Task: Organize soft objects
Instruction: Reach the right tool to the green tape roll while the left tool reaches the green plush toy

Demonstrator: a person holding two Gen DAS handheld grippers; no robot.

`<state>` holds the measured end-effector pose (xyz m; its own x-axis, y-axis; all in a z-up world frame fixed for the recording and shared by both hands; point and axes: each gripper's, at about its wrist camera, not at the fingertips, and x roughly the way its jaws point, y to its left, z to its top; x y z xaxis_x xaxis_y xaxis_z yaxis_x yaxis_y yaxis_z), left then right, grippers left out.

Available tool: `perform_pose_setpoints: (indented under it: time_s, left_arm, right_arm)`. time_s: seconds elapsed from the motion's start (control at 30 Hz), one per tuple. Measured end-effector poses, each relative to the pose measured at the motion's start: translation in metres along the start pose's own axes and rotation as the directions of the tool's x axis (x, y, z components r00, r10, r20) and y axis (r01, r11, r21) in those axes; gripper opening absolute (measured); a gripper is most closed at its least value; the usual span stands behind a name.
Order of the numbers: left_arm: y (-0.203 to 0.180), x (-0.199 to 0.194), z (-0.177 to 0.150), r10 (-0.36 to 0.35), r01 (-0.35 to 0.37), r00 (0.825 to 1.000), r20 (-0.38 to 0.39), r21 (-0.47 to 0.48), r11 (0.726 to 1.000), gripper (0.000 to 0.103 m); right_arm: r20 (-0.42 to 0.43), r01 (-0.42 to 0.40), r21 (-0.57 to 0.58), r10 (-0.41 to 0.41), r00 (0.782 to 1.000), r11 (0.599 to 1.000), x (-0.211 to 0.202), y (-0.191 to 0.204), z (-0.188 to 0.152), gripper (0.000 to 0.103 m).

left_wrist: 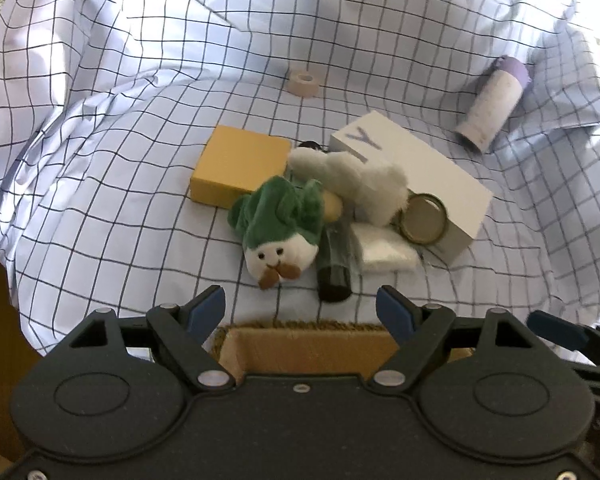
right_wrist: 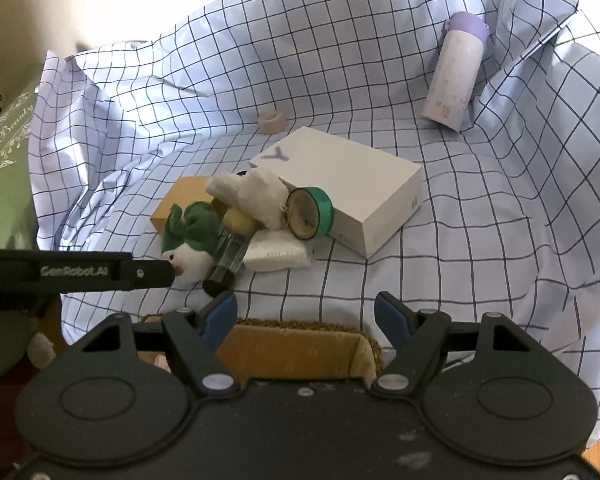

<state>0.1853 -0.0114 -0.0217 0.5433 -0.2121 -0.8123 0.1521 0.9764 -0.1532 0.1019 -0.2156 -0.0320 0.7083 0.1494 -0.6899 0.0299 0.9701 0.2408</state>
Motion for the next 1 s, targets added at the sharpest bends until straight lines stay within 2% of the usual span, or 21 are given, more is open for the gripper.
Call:
perform_pose_setpoints:
  time_s: [0.53, 0.67, 0.83, 0.87, 0.93, 1.0]
  left_arm:
    - [0.018, 0.055, 0.018, 0.049, -0.052, 0.997, -0.057, -0.067, 0.996, 0.078]
    - [0.021, 0.066, 0.021, 0.055, -0.060, 0.996, -0.071, -0.072, 0.996, 0.079]
    - [0.023, 0.075, 0.023, 0.035, -0.042, 0.996, -0.087, -0.075, 0.996, 0.080]
    - [0.023, 0.076, 0.023, 0.031, -0.037, 0.996, -0.088, -0.073, 0.997, 0.080]
    - [0.023, 0.077, 0.024, 0.026, -0.032, 0.996, -0.089, -0.073, 0.997, 0.080]
    - [0.024, 0.078, 0.025, 0.018, -0.025, 0.996, -0.091, -0.074, 0.997, 0.080]
  right_arm:
    - [0.037, 0.076, -0.061, -0.074, 0.997, 0.995, 0.038, 0.016, 0.018, 0.076]
    - [0.067, 0.131, -0.114, -0.124, 0.990, 0.985, 0.049, 0.025, 0.021, 0.075]
    - [0.120, 0.226, -0.206, -0.205, 0.971, 0.952, 0.063, 0.036, 0.022, 0.067]
    - [0.125, 0.237, -0.218, -0.213, 0.969, 0.947, 0.066, 0.037, 0.023, 0.066]
    - [0.128, 0.252, -0.237, -0.227, 0.965, 0.938, 0.072, 0.037, 0.025, 0.057]
    - [0.130, 0.265, -0.246, -0.239, 0.962, 0.932, 0.077, 0.037, 0.027, 0.056]
